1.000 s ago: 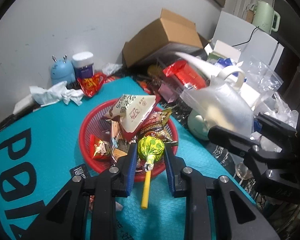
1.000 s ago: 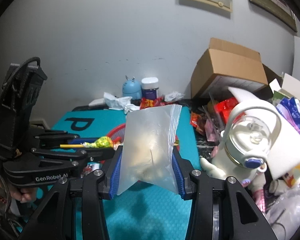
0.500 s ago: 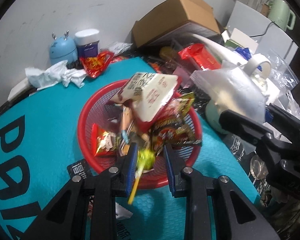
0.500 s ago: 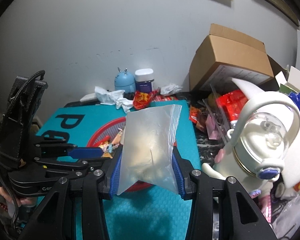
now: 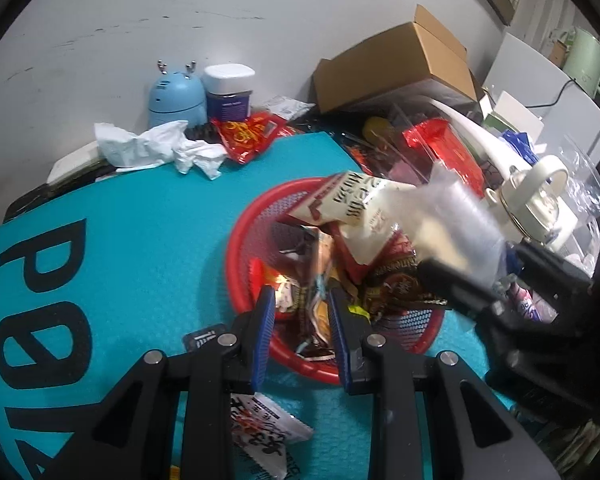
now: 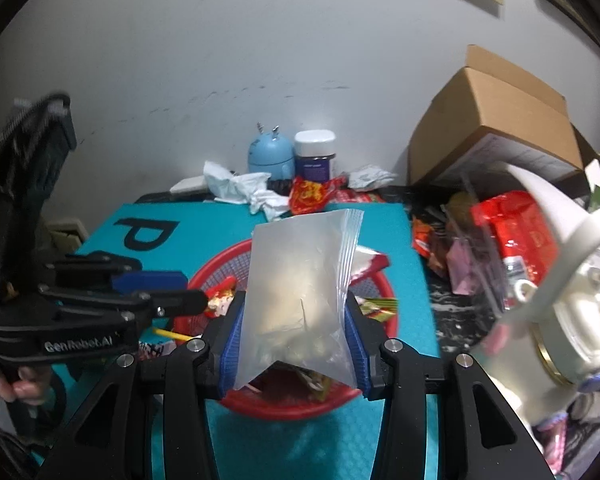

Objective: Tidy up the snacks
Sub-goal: 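Open the left tool over the basket while the right tool releases the cookie bag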

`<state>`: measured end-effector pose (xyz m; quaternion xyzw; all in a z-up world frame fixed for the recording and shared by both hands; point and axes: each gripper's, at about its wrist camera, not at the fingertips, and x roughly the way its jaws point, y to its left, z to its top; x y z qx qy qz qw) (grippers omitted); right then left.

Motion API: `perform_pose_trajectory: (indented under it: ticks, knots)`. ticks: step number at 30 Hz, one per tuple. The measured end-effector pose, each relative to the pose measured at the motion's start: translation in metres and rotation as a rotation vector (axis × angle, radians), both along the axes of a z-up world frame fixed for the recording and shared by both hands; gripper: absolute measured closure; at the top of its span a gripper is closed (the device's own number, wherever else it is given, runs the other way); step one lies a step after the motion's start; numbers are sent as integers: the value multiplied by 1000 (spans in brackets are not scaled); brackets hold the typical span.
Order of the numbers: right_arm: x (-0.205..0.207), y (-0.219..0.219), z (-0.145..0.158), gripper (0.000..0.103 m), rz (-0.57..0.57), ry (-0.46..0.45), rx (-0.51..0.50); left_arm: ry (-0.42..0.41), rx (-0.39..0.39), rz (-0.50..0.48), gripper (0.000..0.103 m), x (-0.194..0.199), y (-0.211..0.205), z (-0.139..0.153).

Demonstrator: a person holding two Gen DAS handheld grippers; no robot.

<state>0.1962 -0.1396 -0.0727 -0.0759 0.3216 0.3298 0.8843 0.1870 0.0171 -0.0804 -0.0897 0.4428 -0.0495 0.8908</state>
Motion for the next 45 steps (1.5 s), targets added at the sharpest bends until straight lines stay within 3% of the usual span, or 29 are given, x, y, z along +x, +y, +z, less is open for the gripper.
perform_pose_trajectory:
  ticks: [12,19,26,31,45]
  knots:
    - [7,4,-18,49,-1,47,-30,-3,17,6,77,0,1,-1]
    - [3,3,-19,65,7,59,2,-11,18,0,77,-1,-1,1]
    - [5,11,-28,67,3,-8,27,-16,30,17,77,-1,2,1]
    - [4,11,-35,67,21,4,24,-12,44,8,77,-1,-1,-1]
    - [5,4,-18,53,5,28,5,-30,49,17,77,-11,-7,9]
